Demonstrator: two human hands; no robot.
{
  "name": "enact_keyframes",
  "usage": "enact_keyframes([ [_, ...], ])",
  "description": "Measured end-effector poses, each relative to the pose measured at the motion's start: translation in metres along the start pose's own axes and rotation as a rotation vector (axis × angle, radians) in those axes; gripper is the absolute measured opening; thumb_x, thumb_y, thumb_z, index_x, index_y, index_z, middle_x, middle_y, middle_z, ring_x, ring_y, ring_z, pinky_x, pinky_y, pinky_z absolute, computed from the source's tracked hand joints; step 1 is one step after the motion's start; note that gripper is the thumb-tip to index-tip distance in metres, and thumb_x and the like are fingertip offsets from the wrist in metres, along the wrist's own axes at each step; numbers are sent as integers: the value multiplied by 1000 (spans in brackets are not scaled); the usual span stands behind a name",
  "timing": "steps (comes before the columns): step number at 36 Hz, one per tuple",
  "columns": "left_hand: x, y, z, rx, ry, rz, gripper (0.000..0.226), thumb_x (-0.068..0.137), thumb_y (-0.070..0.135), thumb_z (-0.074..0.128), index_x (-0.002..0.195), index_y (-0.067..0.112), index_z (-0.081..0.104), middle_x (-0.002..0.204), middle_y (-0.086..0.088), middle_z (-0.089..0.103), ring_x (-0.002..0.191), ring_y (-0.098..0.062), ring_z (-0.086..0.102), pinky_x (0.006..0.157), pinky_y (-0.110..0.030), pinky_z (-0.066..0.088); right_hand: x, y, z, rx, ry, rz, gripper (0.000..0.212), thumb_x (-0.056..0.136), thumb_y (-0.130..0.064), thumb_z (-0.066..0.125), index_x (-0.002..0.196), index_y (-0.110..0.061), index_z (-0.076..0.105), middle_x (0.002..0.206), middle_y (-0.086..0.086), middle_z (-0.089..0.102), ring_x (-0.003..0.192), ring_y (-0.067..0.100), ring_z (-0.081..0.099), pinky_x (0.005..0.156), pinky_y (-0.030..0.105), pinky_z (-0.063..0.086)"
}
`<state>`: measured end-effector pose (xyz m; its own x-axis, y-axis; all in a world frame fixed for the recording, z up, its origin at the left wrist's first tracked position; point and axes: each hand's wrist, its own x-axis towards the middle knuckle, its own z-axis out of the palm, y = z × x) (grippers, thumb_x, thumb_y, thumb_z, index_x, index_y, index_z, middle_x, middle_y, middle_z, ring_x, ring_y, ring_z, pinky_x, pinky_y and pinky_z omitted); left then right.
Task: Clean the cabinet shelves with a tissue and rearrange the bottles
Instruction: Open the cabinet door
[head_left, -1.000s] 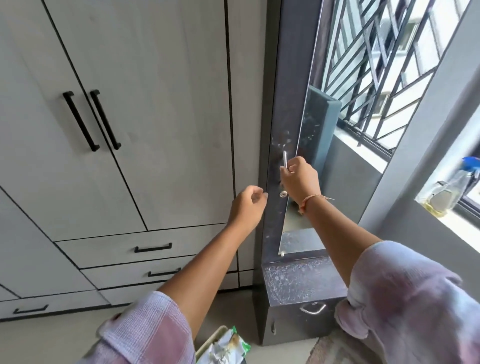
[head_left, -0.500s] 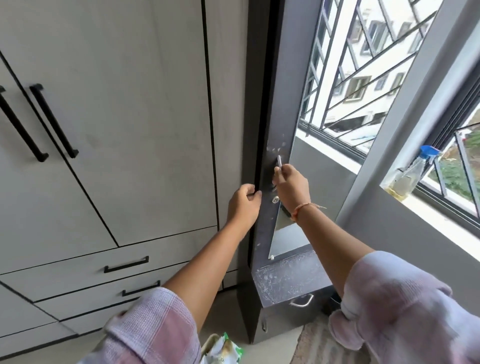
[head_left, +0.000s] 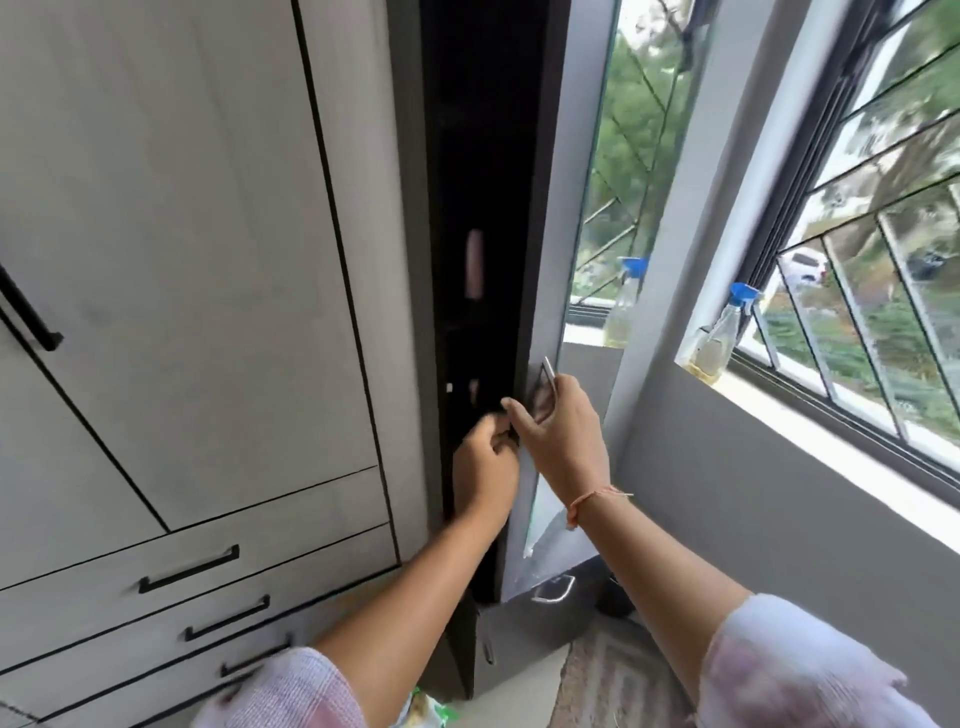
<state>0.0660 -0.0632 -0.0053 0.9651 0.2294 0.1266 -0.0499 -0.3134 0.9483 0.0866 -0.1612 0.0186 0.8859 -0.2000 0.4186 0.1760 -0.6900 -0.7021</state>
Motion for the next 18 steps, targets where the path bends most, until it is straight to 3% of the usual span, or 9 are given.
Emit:
enact_keyframes([
  [2, -16, 8, 6, 27, -8, -6, 27, 90, 9, 49, 103, 24, 68, 88, 16, 69, 76, 0, 62, 56, -5, 39, -8, 7, -12, 12, 25, 12, 39, 80, -55, 68, 81, -25, 42, 78, -6, 52, 68, 8, 50, 57, 21, 39],
  [4, -31, 14, 14, 49, -21, -9, 27, 91, 12, 50, 100, 29, 68, 81, 20, 65, 68, 6, 56, 50, -2, 36, -16, 15, -25, 11, 34, 18, 37, 82, -52, 67, 83, -25, 43, 81, -7, 51, 70, 5, 48, 58, 16, 34],
  [7, -49, 19, 29, 6, -82, 21, 30, 92, 10, 51, 105, 29, 69, 83, 22, 66, 79, 4, 61, 60, -3, 40, -28, 29, -46, -18, 32, 5, 34, 86, -49, 63, 102, -23, 47, 94, -6, 49, 77, 5, 46, 69, 17, 36],
  [10, -64, 24, 43, 1, -157, 44, 30, 92, 11, 52, 109, 29, 69, 87, 22, 68, 85, 5, 63, 68, -7, 45, -37, 43, -68, -9, 41, 14, 45, 89, -44, 61, 124, -22, 45, 106, -6, 49, 93, 9, 51, 81, 25, 47],
  [14, -80, 28, 67, 54, -277, 113, 40, 92, 10, 51, 121, 33, 65, 98, 19, 71, 93, 1, 65, 79, -15, 52, -43, 66, -100, -30, 61, -7, 52, 90, -41, 58, 137, -24, 42, 121, -4, 56, 109, 14, 56, 94, 32, 49],
  [18, -91, 31, 91, 117, -326, 198, 43, 92, 11, 54, 130, 31, 59, 122, 14, 65, 111, -2, 60, 99, -23, 48, -49, 82, -135, -41, 126, -64, 41, 92, -27, 59, 132, -22, 49, 120, -10, 60, 105, 11, 56, 88, 12, 38],
])
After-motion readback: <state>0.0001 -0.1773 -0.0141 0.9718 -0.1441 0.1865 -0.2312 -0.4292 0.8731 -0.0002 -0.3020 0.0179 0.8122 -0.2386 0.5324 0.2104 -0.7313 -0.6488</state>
